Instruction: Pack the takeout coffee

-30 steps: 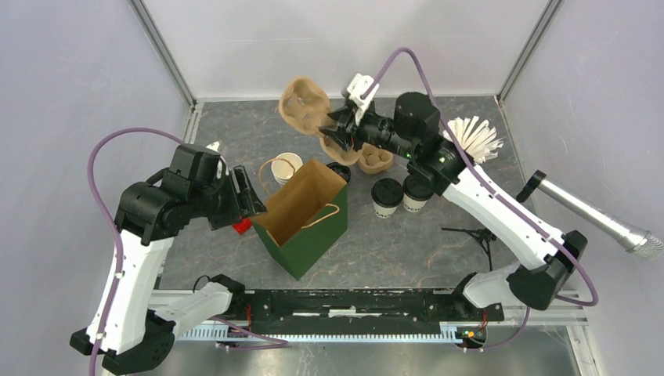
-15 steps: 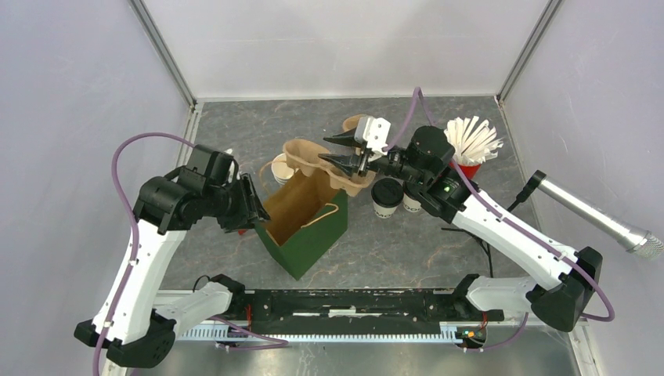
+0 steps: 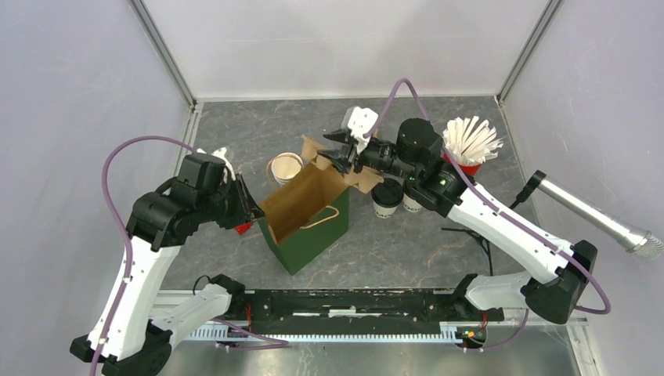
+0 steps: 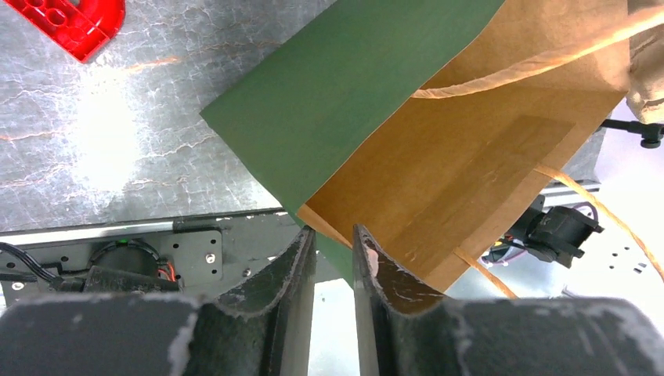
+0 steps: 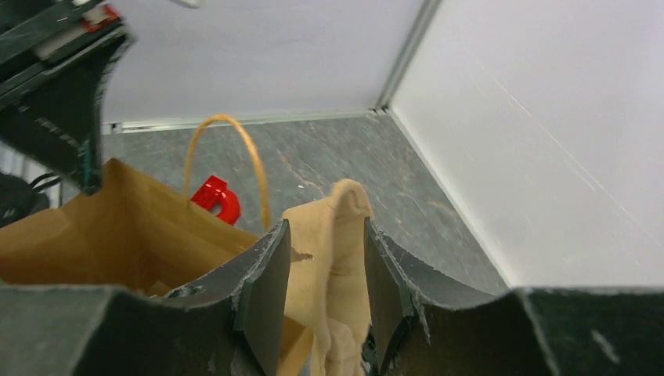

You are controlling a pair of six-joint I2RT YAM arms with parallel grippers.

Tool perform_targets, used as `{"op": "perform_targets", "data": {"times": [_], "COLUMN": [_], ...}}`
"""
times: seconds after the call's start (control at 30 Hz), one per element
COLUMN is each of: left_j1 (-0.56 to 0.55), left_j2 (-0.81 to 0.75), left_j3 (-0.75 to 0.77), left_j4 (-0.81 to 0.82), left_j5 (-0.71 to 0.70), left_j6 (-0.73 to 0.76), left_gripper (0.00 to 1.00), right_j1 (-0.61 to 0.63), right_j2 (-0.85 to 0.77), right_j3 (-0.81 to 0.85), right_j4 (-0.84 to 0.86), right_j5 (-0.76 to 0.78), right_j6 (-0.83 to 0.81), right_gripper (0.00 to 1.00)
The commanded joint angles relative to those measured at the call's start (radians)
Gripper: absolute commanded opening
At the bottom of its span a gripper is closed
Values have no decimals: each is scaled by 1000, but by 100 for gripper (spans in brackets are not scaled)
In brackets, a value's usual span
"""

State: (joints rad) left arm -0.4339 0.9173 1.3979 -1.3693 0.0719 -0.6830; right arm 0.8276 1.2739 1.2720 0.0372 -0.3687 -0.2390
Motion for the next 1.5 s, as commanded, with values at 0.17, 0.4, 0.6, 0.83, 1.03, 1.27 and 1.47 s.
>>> {"op": "perform_targets", "data": {"times": [0.17,0.4,0.6,0.83,1.03,1.27,1.47], "left_j1": [-1,-1,-1,0,0,0,-1], "left_j2": [29,90,92,84,29,31,9], "left_j3": [17,139,184,203,198,195,173], "left_j4": [18,-77,-85,-37,38,61,89], "left_j5": [-126,-274,-303,-188,-178,-177,-209], "left_j6": [114,187,187,166,166,218,245], "left_gripper": [23,22,24,54,56,56,57], "right_j1": [-8,-23,-80,-222,-257,-246,-242], "right_j2": [-19,-18,13,224,430,598,581], "right_j3": [104,74,16,150,315,534,470], "right_j4": [-128,-265,-313,-469,-634,-817,-850], "right_j5": [326,476,519,493,561,637,516], "right_j6": [190,308,354,291,314,571,940], "right_gripper": [47,52,60,71,68,61,58]}}
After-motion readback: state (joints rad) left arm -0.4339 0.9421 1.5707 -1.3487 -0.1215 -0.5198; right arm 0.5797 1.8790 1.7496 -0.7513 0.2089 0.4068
